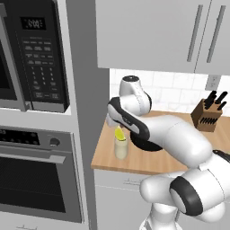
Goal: Grab a lemon wedge from the fridge and one ice cube from the ice bowl, and put them in the glass of lemonade.
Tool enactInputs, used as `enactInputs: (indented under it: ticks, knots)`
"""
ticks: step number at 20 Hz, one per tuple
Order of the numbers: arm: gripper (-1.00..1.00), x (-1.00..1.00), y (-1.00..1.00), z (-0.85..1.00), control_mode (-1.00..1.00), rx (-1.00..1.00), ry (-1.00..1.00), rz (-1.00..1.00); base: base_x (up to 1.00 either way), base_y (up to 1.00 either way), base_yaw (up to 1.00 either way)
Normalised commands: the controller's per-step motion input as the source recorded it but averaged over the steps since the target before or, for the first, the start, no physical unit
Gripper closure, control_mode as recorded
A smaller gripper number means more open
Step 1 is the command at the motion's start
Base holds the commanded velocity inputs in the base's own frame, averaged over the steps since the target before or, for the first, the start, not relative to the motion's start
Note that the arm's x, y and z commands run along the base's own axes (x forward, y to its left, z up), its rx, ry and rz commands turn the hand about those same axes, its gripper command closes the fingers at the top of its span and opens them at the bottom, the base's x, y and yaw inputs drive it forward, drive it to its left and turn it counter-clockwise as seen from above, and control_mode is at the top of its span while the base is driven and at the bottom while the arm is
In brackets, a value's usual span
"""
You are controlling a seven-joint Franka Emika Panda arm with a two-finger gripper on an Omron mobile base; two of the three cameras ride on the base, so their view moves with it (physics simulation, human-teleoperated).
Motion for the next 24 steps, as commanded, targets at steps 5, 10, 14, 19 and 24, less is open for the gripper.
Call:
enactInputs:
  ticks: [5, 10, 14, 19, 24]
  knots:
    - [1.00, 0.11, -0.18, 0.00, -1.00, 0.00, 0.01, -0.01, 0.00, 0.00, 0.00]
    - [1.00, -0.05, 0.11, 0.00, -1.00, 0.00, 0.00, 0.00, 0.00, 0.00, 0.00]
    - [1.00, 0.00, 0.07, -0.01, -1.00, 0.00, 0.00, 0.00, 0.00, 0.00, 0.00]
    - [1.00, 0.00, 0.00, 0.00, -1.00, 0.00, 0.00, 0.00, 0.00, 0.00, 0.00]
    - [1.00, 0.01, -0.03, -0.01, -1.00, 0.00, 0.00, 0.00, 0.00, 0.00, 0.00]
